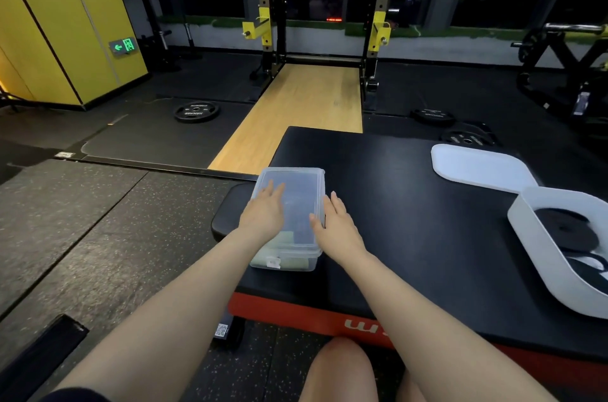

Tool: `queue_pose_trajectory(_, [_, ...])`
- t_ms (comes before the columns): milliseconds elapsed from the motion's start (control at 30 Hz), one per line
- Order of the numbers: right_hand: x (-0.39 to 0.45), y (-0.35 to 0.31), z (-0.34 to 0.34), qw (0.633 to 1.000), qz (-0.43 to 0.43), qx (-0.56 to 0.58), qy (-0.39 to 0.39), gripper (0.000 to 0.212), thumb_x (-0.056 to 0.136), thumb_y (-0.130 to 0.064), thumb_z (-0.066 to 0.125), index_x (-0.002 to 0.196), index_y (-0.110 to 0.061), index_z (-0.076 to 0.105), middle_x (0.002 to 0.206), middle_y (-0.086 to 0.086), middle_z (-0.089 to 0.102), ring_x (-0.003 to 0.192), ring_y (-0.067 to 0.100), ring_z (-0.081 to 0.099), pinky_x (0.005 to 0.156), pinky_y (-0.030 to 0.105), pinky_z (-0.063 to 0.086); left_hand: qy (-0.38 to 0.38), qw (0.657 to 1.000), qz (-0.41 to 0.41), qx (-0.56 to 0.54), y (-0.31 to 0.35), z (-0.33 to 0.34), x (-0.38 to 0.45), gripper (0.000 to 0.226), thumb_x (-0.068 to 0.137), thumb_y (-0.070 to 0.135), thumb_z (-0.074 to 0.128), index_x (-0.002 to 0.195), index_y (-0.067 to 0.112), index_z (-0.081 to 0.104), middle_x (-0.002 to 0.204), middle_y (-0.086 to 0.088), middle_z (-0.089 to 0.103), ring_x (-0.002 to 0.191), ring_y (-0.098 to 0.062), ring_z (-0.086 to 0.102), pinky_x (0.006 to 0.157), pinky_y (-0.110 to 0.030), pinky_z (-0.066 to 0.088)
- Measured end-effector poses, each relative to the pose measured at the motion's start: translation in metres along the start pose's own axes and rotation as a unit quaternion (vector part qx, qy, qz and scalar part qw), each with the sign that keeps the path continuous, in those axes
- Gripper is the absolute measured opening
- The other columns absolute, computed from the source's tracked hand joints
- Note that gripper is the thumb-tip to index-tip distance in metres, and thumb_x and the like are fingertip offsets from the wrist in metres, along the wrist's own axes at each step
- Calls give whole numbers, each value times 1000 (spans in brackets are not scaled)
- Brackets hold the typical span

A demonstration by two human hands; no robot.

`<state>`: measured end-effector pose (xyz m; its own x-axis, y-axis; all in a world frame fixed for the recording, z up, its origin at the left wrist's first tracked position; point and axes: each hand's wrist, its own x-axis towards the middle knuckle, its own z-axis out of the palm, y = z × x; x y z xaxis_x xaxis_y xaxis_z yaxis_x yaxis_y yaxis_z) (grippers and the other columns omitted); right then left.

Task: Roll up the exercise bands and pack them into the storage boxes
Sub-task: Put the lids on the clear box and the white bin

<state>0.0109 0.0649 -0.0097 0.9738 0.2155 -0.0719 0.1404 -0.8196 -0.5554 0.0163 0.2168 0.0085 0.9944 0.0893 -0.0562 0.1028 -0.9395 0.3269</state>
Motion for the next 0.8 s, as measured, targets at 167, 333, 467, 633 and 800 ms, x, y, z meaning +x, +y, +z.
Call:
queue_pose_trajectory(167, [1,29,-22,999,8,9,31,58,102,-38,29,152,-15,9,160,-2,0,147,14,1,117,34,11,-14,998,56,9,37,0,10,52,102,32,26,150,18,13,159,-3,6,144,-21,18,115,-40,22])
queue_pose_trajectory(333, [-3,72,-54,998,39,9,58,57,102,-39,30,151,-16,13,160,-2,4,146,13,2,116,34,13,-12,993,114,16,75,9,23,53,102,37,25,150,16,15,158,-2,14,144,-18,17,115,-35,21])
queue_pose_trajectory(467, [-6,109,-85,995,66,7,75,56,101,-39,31,151,-17,16,159,-2,7,146,12,4,116,34,14,-35,992,124,9,115,20,36,54,101,39,25,150,18,14,159,-1,8,146,-20,10,117,-36,16])
queue_pose_trajectory(633, [0,157,-127,990,99,5,102,56,100,-40,33,150,-17,20,158,-1,14,146,14,10,116,35,17,-53,987,150,5,180,29,48,53,102,38,24,150,19,14,159,0,7,145,-22,14,115,-37,17])
queue_pose_trajectory(800, [17,202,-169,984,116,9,137,56,99,-37,38,148,-14,25,155,3,24,143,21,21,116,38,20,-81,982,173,-12,236,44,81,54,101,41,25,150,21,14,159,0,8,144,-23,17,114,-38,22])
